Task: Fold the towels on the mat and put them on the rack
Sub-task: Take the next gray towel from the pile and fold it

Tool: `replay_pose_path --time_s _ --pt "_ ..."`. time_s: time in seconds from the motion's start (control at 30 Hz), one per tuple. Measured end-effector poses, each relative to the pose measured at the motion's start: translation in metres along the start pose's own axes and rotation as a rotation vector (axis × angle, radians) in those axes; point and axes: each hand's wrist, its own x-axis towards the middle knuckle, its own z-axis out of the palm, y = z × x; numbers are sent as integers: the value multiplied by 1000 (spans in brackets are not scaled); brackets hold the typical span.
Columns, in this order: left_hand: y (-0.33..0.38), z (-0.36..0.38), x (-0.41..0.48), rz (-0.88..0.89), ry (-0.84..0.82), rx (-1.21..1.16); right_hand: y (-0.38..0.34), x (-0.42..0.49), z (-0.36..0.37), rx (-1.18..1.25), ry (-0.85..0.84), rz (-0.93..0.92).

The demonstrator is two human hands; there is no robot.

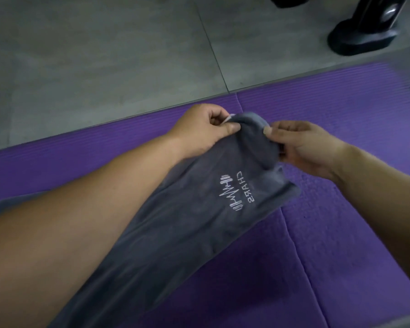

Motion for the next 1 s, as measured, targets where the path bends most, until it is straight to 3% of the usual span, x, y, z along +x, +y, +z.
replay_pose_path --time_s 0.07,0.17,0.37,0.47,0.6,0.77,0.83,1.0 --pt "-4 5 11 -19 47 100 16 4 -2 -90 142 -21" --pt "-6 15 23 -53 75 212 21 9 -7 -27 348 -97" --pt "-4 46 43 -79 221 356 15 29 -40 -186 565 -89" --pt "-3 64 33 -86 203 442 14 46 -53 -324 664 -69" --pt "-19 85 -11 -34 104 734 26 64 -55 -465 642 -68" --pt "-57 88 -44 -161 -87 879 38 43 -55 -444 592 -71" --pt "-66 89 -45 -160 -110 910 48 17 -55 -559 602 4" --pt "-77 99 -46 -136 -83 980 74 -38 -37 -655 429 238"
